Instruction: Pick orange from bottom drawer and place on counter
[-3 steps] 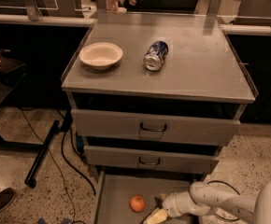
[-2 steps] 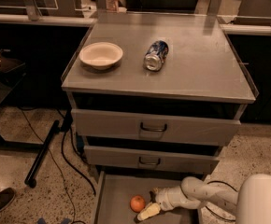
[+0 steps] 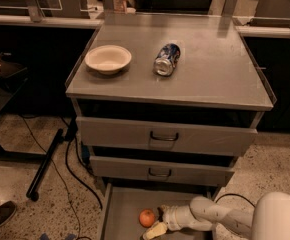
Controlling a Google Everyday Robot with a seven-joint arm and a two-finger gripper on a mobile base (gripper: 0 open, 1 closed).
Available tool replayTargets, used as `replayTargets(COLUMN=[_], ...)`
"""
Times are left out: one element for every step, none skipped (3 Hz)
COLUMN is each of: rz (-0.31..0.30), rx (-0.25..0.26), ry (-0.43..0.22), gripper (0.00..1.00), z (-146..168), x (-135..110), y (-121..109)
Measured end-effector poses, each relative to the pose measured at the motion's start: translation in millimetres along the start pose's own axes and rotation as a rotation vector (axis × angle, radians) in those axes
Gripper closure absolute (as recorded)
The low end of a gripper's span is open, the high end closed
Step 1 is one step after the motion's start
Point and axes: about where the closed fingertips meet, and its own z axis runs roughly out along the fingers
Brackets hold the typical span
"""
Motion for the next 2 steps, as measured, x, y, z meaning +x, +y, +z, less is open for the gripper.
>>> replayTargets(rz=[-0.007,-0.004], rx=[0.038,0.058], ry=[-0.053,-0.083], gripper=[0.00,0.00], z=[15,28], x=[4,8], y=[-7,-17])
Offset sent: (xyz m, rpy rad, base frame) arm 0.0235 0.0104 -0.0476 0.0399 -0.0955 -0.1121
